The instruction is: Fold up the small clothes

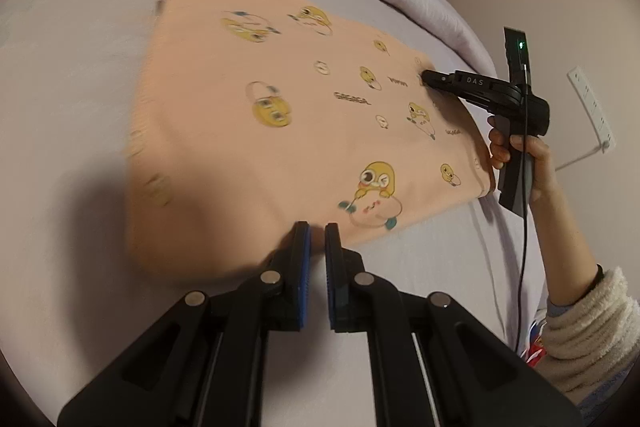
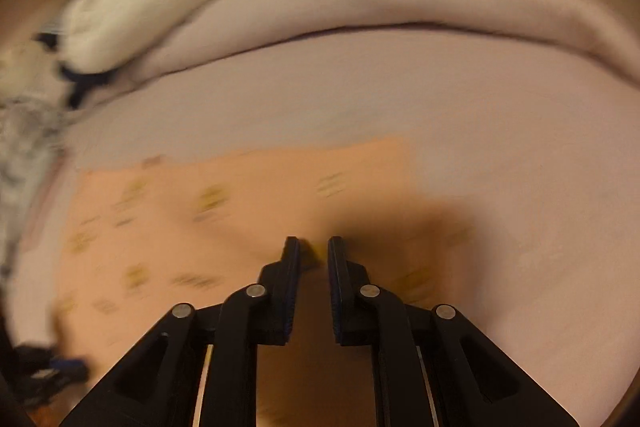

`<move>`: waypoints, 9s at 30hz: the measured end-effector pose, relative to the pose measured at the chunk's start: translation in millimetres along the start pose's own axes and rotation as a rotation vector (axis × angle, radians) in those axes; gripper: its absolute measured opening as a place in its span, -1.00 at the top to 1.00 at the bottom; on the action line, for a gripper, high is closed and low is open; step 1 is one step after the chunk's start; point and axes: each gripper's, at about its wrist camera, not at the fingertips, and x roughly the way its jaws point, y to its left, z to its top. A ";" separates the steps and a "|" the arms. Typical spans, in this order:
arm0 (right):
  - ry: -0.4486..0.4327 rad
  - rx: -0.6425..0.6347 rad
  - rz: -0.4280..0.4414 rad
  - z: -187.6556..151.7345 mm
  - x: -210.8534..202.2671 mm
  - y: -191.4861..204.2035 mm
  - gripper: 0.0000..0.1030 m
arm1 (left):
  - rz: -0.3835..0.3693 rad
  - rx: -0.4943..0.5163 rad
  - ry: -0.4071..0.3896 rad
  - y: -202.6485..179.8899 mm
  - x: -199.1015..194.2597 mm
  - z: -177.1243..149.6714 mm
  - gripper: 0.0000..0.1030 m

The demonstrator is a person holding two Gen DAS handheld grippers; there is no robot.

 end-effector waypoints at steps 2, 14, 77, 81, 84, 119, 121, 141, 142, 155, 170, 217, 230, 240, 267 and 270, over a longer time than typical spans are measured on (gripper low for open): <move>-0.020 0.017 -0.043 1.7 -8.2 -4.3 0.82 | 0.004 -0.019 -0.024 3.1 -10.8 -5.6 0.86; -0.021 -0.161 0.217 -77.2 -64.2 39.7 0.38 | 0.030 -0.186 -0.190 36.2 -53.3 7.0 0.41; 0.073 0.427 0.836 -57.0 -24.9 10.5 0.06 | 0.174 0.245 -0.081 -125.2 43.5 74.3 0.69; 0.050 0.440 0.801 -46.5 -26.2 2.5 -0.20 | 0.063 0.286 0.007 -141.7 67.0 66.3 0.50; 0.068 0.431 0.760 -52.1 -28.2 2.3 -0.23 | 0.020 0.303 0.025 -147.3 73.0 60.7 0.48; 0.054 0.165 0.181 -6.5 -18.5 -51.7 0.78 | -0.016 0.171 -0.040 -100.2 40.2 33.9 0.47; 0.052 0.217 0.228 -13.1 -9.9 -63.3 0.76 | -0.022 0.199 -0.036 -112.4 46.4 35.6 0.47; -0.039 -0.211 0.189 -97.7 -70.0 -13.8 0.54 | 0.068 0.342 -0.016 -138.1 101.4 36.7 0.48; -0.028 -0.211 0.177 -101.5 -64.8 -15.7 0.55 | 0.066 0.341 -0.009 -135.6 102.5 34.8 0.48; -0.017 -0.154 0.205 -122.6 -64.9 -25.8 0.56 | 0.045 0.306 -0.001 -117.0 87.6 9.8 0.47; 0.001 0.312 0.541 -129.3 -67.1 -105.3 -0.23 | -0.071 0.040 -0.064 -67.7 58.8 24.8 0.03; -0.070 0.208 0.445 -78.6 -39.0 -44.9 0.49 | -0.043 0.021 -0.081 -97.2 102.8 64.9 0.47; -0.114 0.130 0.460 -125.6 -100.6 -13.2 0.49 | 0.012 0.123 -0.124 -125.7 53.3 3.0 0.48; -0.183 0.064 0.493 -151.6 -159.0 12.1 0.49 | 0.025 0.163 -0.196 -149.0 -4.7 -37.2 0.48; -0.361 -0.088 0.535 -203.0 -270.5 51.0 0.49 | 0.048 0.227 -0.392 -207.5 -122.2 -128.9 0.47; -0.377 -0.102 0.542 -203.2 -276.6 54.4 0.49 | 0.051 0.231 -0.408 -208.9 -130.0 -130.2 0.47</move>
